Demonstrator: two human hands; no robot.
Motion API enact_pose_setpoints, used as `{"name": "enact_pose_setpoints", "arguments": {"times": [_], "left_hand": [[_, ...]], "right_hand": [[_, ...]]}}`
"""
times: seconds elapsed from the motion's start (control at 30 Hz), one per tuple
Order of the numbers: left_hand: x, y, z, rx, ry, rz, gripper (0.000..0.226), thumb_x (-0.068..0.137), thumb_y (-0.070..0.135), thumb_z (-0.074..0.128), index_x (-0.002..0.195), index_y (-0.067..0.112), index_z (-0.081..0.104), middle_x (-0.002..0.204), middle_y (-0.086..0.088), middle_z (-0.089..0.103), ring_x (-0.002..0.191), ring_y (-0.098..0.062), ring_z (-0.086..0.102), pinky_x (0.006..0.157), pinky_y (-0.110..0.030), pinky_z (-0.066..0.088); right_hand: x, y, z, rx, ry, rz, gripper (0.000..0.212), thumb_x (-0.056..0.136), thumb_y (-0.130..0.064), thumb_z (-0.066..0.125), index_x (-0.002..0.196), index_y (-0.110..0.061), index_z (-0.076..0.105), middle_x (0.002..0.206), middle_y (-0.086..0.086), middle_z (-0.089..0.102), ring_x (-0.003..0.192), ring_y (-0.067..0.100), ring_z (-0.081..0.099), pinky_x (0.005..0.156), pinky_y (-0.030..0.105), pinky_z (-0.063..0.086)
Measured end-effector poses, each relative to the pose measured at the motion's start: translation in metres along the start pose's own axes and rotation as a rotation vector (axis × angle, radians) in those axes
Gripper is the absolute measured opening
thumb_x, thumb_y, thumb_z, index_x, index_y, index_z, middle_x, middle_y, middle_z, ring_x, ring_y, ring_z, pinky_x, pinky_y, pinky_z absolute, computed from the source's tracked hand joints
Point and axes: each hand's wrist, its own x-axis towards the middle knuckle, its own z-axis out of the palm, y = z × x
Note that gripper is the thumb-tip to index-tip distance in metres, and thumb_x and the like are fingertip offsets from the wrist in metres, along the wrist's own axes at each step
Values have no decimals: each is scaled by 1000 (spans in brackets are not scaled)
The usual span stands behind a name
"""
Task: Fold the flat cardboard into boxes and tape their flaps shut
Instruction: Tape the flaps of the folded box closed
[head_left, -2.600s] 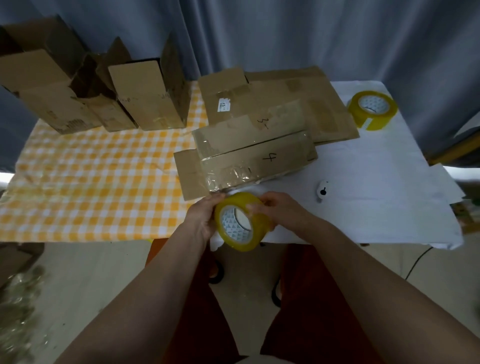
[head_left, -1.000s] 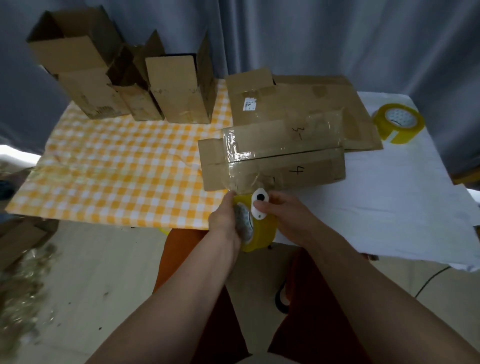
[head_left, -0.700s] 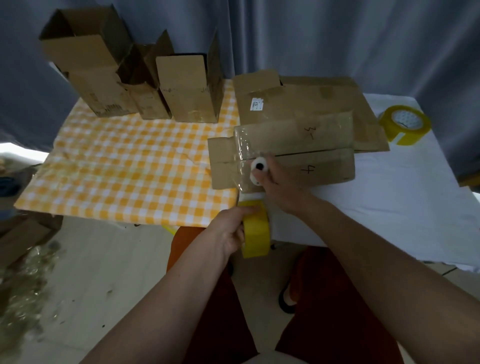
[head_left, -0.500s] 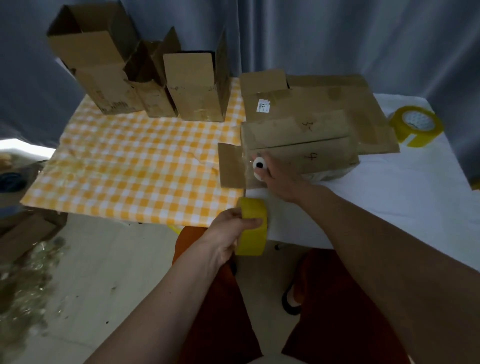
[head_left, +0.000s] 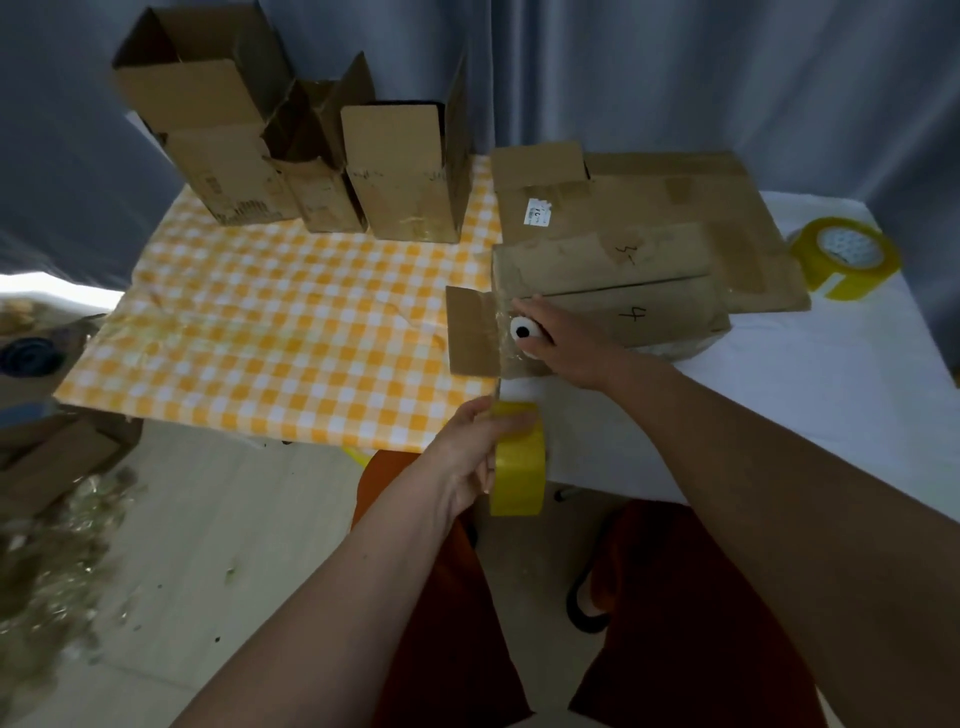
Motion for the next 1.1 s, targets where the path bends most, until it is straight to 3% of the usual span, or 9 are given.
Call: {"name": "enact_pose_setpoints", "arguments": {"times": [0.07, 0.13, 0.27, 0.5, 0.6, 0.7, 0.8, 0.93, 1.1], "left_hand": [[1, 5, 6, -40, 22, -37, 21, 90, 22, 65, 104, 7, 62, 82, -15, 69, 71, -33, 69, 69, -46, 57], [4, 7, 11, -57, 71, -35, 15, 94, 19, 58, 98, 6, 61, 79, -17, 68, 62, -30, 67, 58, -40, 57], [11, 8, 16, -58, 132, -36, 16, 96, 16, 51, 107, 5, 55, 96, -24, 63, 83, -38, 65, 78, -53, 56], [18, 11, 14, -6, 205, -45, 27, 94, 13, 51, 116, 0, 58, 103, -26, 63, 96, -41, 64, 93, -58, 48], [18, 10, 14, 16, 224, 8, 23, 93, 9, 53, 114, 2, 58, 88, -13, 60, 86, -31, 60, 92, -46, 51], [20, 10, 7, 64, 222, 32, 7, 93, 9, 53, 88, 10, 57, 86, -8, 57, 74, -22, 55, 87, -41, 49], [23, 9, 1, 57, 255, 36, 9, 94, 12, 56, 85, 10, 59, 82, -11, 59, 71, -25, 58, 79, -42, 52], [26, 7, 2, 101, 237, 74, 19, 94, 16, 57, 110, 5, 59, 98, -15, 59, 92, -29, 58, 94, -49, 49], [27, 7, -2, 68, 208, 27, 11, 93, 17, 59, 83, 15, 56, 81, -10, 58, 68, -23, 57, 64, -34, 51]], "right_hand": [[-3, -4, -4, -35, -13, 6, 44, 93, -21, 55, 133, -7, 44, 125, 13, 51, 111, 30, 50, 95, 45, 41], [-6, -7, -7, -31, 18, 13, 35, 90, -19, 60, 122, -5, 52, 108, 12, 56, 97, 29, 53, 86, 43, 43], [-19, -13, -13, -93, 117, -57, 13, 87, -19, 63, 88, -7, 59, 85, 8, 59, 79, 24, 53, 68, 35, 40], [-35, -16, -3, -381, -72, -207, 30, 100, -24, 42, 121, -18, 62, 121, 7, 57, 111, 21, 49, 96, 38, 37], [-32, -17, 6, -528, -13, -236, 29, 99, -24, 44, 124, -17, 57, 121, 9, 56, 112, 23, 49, 92, 34, 37], [-34, -5, 9, -650, -1, -250, 27, 98, -16, 46, 123, -12, 56, 119, 12, 52, 112, 26, 47, 79, 27, 29], [-42, 20, -7, -615, -46, -137, 27, 99, -18, 44, 119, -11, 60, 121, 10, 55, 113, 21, 49, 80, 22, 29], [-56, 39, -15, -446, 25, -1, 18, 95, -24, 52, 100, -10, 63, 96, 6, 57, 88, 17, 45, 70, 31, 31], [-57, 53, 12, -166, -9, 172, 14, 93, -23, 55, 86, -12, 54, 86, 5, 50, 84, 17, 44, 64, 29, 30]]}}
